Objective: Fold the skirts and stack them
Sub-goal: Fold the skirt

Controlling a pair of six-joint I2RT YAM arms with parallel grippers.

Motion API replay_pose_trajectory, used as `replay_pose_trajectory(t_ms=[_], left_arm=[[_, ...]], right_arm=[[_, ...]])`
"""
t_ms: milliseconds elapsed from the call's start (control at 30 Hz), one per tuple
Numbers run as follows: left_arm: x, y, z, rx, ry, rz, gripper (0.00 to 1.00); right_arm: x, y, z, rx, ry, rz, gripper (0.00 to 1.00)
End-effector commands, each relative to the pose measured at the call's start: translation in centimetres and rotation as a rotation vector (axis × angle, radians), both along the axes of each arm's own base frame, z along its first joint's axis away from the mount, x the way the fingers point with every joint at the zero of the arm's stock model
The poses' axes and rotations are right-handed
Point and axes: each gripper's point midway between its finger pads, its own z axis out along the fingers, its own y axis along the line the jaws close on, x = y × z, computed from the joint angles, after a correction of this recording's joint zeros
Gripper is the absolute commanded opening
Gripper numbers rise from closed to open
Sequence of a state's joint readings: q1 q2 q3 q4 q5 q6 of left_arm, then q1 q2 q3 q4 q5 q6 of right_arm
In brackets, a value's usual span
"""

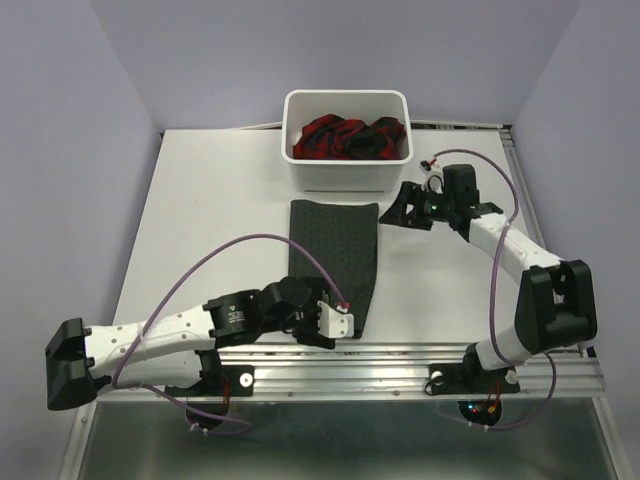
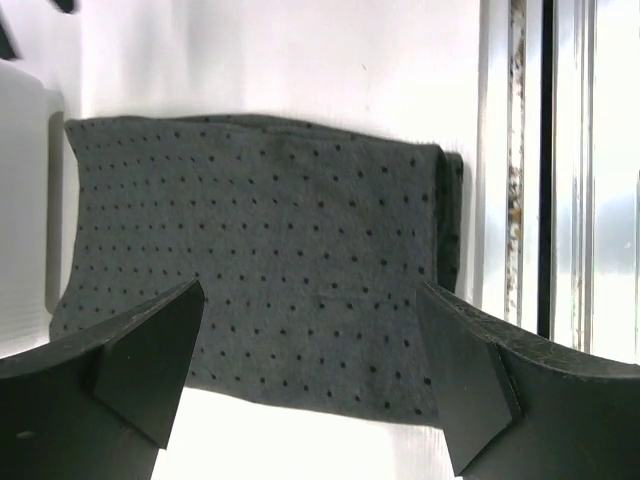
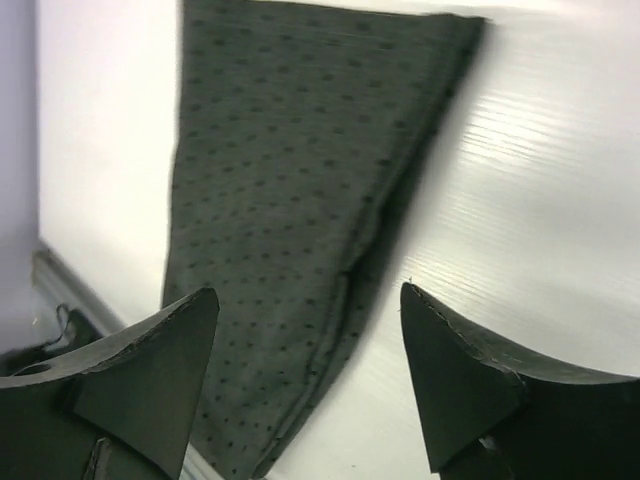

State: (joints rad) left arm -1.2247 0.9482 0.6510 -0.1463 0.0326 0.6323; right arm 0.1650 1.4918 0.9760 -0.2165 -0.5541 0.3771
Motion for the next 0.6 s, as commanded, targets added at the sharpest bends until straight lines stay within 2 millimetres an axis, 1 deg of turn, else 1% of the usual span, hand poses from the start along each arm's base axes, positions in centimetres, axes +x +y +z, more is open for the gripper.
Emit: replay_pose_trajectory(t_ms=[0, 33, 67, 100, 133, 167, 200, 233, 333, 367, 400, 433, 467, 533, 567], left_arm=[[-0.6, 0.8, -2.1, 0.055, -0.032, -0.061, 0.99], [-0.8, 0.9, -2.8, 0.072, -0.029, -0.075, 0.99], [-0.8, 0.8, -3.1, 0.073, -0.025, -0.076, 0.99], [-0.7, 0.3, -3.4, 0.066, -0.011, -0.066, 0.99], [-0.9, 0.2, -3.9, 0.073, 0.0, -0.065, 0.99], [-0.9, -0.2, -4.2, 0.07, 0.005, -0.065, 0.97], [-0.9, -0.2, -5.2, 0.097, 0.015, -0.059, 0.96], [-1.0, -0.3, -5.7, 0.11, 0.01, -0.054, 0.94], [-1.2, -0.6, -6.7, 0.141, 0.018, -0.069, 0.91], [-1.7, -0.7, -6.8, 0.146, 0.019, -0.09, 0.9], [-2.1, -0.8, -7.1, 0.156, 0.016, -0.104, 0.9], [-2.5, -0.8, -7.5, 0.169, 0.011, -0.119, 0.9], [-3.2, -0.8, -7.8, 0.182, 0.0, -0.141, 0.88], [-4.3, -0.7, -8.8, 0.211, 0.006, -0.17, 0.84], [-4.0, -0.4, -9.0, 0.223, -0.008, -0.134, 0.83]], right_arm=[[-3.4, 4.7, 1.9, 0.135, 0.033, 0.243, 0.76], [-3.5, 5.5, 2.0, 0.15, 0.009, 0.27, 0.75], [-4.7, 7.1, 1.9, 0.169, 0.012, 0.326, 0.71], [-5.7, 7.8, 0.9, 0.172, 0.031, 0.358, 0.68], [-6.3, 8.6, 0.5, 0.168, 0.032, 0.387, 0.67], [-7.9, 10.3, 0.0, 0.159, 0.028, 0.459, 0.62], [-8.7, 11.1, -0.7, 0.15, 0.043, 0.49, 0.61], [-9.4, 11.8, -1.3, 0.14, 0.05, 0.515, 0.57], [-11.5, 13.4, -3.3, 0.121, 0.101, 0.577, 0.5], [-12.0, 13.5, -4.5, 0.118, 0.128, 0.585, 0.47], [-12.1, 13.4, -5.2, 0.113, 0.138, 0.582, 0.45], [-12.6, 13.6, -5.9, 0.107, 0.154, 0.592, 0.42], [-13.2, 13.3, -7.4, 0.097, 0.197, 0.591, 0.37], [-14.5, 13.5, -8.7, 0.095, 0.234, 0.619, 0.33], [-15.0, 13.1, -9.8, 0.081, 0.265, 0.61, 0.29]])
